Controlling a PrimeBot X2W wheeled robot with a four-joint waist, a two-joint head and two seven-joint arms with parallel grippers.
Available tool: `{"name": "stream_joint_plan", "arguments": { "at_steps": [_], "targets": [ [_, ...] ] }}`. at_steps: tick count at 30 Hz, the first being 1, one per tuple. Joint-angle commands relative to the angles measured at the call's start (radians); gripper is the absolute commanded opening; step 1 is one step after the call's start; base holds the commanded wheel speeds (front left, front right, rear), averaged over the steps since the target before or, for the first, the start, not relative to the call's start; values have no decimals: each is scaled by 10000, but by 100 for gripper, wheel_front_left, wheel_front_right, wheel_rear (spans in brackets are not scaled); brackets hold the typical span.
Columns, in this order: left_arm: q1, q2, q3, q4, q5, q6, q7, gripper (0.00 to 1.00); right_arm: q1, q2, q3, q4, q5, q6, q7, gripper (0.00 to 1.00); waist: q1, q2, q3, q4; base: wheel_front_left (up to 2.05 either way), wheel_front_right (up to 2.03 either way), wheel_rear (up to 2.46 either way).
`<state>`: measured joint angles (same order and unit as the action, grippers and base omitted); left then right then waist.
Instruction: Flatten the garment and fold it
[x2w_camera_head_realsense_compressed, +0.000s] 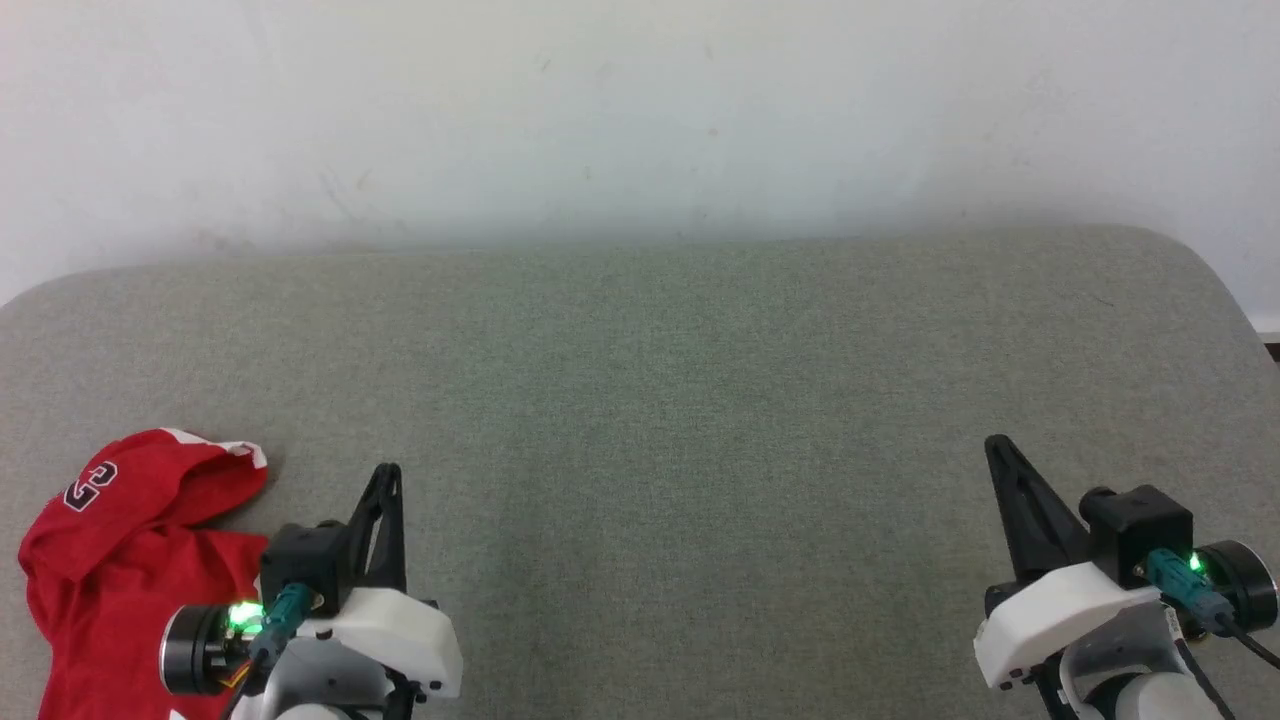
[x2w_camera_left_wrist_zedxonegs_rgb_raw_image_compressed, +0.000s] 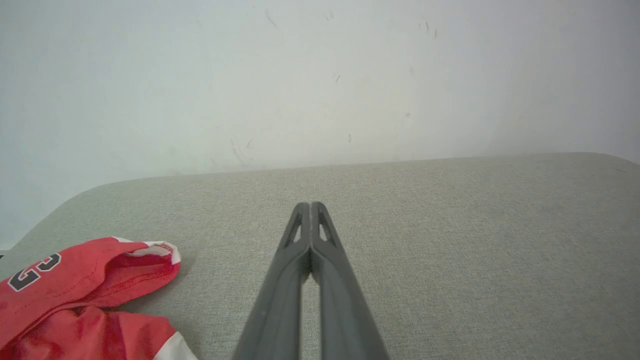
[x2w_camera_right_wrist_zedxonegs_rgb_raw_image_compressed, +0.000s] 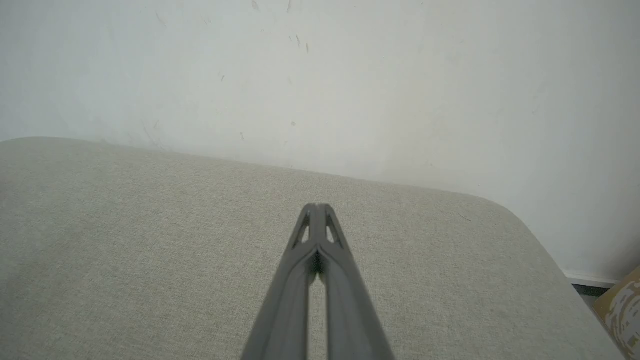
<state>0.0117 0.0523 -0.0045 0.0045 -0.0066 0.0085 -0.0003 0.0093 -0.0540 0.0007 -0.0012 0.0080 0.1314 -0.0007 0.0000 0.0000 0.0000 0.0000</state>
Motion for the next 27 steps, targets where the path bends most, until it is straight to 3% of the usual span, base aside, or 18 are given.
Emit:
{"name": "stream_joint_plan", "arguments": {
  "at_steps": [1, 27],
  "targets": [
    [-1, 0, -1, 0, -3, 0, -2, 100, 1, 0, -2, 0, 2, 0, -2, 100, 0, 0, 0, 0, 0, 0, 0],
    [-230, -4, -177, 110, -673, 33, -519, 100, 200, 4, -375, -112, 215, -1, -465, 100, 0, 0, 50, 385, 0, 0, 0]
  ]
}}
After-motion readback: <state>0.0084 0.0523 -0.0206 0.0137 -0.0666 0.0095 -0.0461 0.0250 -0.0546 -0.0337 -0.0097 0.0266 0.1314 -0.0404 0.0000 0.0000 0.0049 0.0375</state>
